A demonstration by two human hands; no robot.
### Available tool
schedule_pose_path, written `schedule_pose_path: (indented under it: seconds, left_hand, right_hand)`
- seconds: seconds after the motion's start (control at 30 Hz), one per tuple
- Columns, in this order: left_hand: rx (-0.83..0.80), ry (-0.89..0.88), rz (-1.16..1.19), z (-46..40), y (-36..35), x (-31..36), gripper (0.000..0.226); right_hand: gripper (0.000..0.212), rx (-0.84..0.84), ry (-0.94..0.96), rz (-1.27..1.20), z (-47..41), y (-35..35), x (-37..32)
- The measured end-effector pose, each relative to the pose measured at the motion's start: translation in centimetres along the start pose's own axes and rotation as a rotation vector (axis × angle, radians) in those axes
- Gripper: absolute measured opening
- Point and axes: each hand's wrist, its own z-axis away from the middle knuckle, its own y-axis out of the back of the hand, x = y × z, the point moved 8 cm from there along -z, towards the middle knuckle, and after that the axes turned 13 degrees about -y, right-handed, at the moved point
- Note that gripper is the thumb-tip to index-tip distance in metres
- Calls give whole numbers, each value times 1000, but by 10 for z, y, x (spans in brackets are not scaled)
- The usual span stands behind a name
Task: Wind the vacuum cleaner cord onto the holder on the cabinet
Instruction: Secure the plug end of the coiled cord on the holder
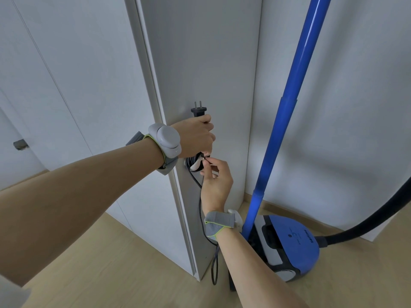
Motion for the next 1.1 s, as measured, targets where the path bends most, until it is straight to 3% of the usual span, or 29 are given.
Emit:
schedule_pose_path:
  seconds: [0.3, 0.7, 1.1]
  left_hand:
    - [-36, 12, 13, -1, 2, -2, 32]
    - [-116, 21, -51, -2, -3, -3, 30]
    - [93, -38, -163, 13, 1, -10, 25]
  right_hand:
    - [7, 66, 24, 102, -1, -2, 5]
    - [12, -100, -149, 249, -15, -3, 6]
    - [12, -134, -48, 237, -10, 1, -20]
